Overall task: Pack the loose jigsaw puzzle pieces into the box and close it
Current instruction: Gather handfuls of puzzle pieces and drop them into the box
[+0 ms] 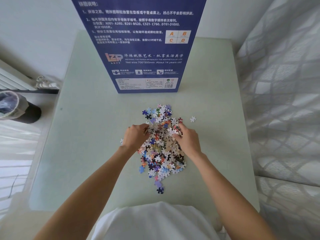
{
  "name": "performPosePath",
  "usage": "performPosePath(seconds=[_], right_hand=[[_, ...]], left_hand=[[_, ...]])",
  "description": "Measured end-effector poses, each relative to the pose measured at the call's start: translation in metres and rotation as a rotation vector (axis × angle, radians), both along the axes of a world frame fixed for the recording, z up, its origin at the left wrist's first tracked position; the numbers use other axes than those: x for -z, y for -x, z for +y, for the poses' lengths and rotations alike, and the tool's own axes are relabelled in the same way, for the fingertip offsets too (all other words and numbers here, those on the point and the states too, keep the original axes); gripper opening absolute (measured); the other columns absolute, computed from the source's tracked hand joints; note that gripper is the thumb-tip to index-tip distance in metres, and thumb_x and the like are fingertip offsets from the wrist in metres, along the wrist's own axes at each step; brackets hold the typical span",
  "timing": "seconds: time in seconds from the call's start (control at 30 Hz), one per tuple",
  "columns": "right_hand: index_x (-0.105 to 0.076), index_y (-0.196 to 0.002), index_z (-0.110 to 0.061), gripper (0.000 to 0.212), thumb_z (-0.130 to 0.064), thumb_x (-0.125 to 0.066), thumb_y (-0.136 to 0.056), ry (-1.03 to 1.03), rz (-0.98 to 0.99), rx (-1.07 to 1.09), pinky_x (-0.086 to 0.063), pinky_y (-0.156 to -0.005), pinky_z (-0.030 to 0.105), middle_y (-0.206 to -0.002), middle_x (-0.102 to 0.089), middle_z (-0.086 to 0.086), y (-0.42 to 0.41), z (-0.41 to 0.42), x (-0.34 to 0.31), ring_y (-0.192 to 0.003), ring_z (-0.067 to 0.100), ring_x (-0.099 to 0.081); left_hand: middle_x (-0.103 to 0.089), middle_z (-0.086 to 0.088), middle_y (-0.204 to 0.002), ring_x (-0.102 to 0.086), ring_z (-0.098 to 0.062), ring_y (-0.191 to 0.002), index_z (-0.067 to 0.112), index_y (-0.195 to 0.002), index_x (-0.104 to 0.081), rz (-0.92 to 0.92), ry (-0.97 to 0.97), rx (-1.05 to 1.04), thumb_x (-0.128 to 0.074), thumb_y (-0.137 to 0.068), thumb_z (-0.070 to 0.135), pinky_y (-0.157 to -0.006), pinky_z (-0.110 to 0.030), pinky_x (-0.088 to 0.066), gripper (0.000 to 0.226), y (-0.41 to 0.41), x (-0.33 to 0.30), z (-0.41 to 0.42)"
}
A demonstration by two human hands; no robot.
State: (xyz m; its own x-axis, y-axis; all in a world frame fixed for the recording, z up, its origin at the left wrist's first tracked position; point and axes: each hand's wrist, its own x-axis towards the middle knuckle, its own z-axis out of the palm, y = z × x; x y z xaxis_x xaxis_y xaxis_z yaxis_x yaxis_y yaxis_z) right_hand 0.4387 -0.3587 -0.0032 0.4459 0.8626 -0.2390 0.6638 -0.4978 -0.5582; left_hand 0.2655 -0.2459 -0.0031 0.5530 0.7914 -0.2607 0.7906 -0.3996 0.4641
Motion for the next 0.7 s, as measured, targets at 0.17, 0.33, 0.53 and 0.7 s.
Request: performPosePath(seconds=[0.17, 0.33, 0.53, 0.7], right_hand=[[-0.054, -0.125, -0.013, 0.039, -0.021, -0.062, -0.088, 0.017, -0.029, -0.100, -0.055, -0.064, 0.030, -0.079, -0.069, 0.004, -0.004, -0.006, -0.008, -0.042, -0.002, -0.037], [-0.055, -0.128, -0.015, 0.040, -0.024, -0.061, -0.089, 0.007, -0.012, -0.189, -0.048, -0.057, 0.019, -0.091, -0.071, 0.003, -0.003, -0.003, -0.041, -0.042, 0.000, -0.042], [-0.065, -0.103, -0.012, 0.024, -0.024, -0.068, -0.083, -0.291, 0.104, -0.236, -0.047, -0.056, 0.020, -0.073, -0.065, -0.004, -0.022, 0.026, -0.151, -0.051, 0.013, -0.057], [-0.066, -0.101, -0.016, 0.022, -0.025, -0.070, -0.081, -0.634, 0.032, -0.261, -0.050, -0.062, 0.021, -0.082, -0.064, -0.010, -0.045, 0.081, -0.258, -0.061, 0.000, -0.058]], left_hand=[[-0.072, -0.004, -0.082, -0.067, -0.023, -0.074, 0.012, -0.101, -0.070, -0.120, -0.027, -0.010, -0.065, -0.086, 0.019, -0.068, -0.029, -0.051, 0.017, 0.014, -0.015, 0.002], [-0.073, -0.001, -0.081, -0.068, -0.020, -0.072, 0.016, -0.104, -0.071, -0.274, -0.133, 0.013, -0.070, -0.082, 0.021, -0.069, -0.029, -0.053, 0.022, 0.026, -0.043, 0.000], [-0.073, 0.001, -0.084, -0.070, -0.013, -0.076, 0.015, -0.107, -0.070, -0.436, -0.223, -0.048, -0.072, -0.080, 0.017, -0.073, -0.025, -0.054, 0.027, 0.032, -0.096, 0.012], [-0.073, 0.004, -0.087, -0.064, -0.003, -0.078, 0.018, -0.107, -0.070, -0.554, -0.325, -0.088, -0.072, -0.079, 0.015, -0.068, -0.018, -0.049, 0.028, 0.033, -0.148, 0.033]])
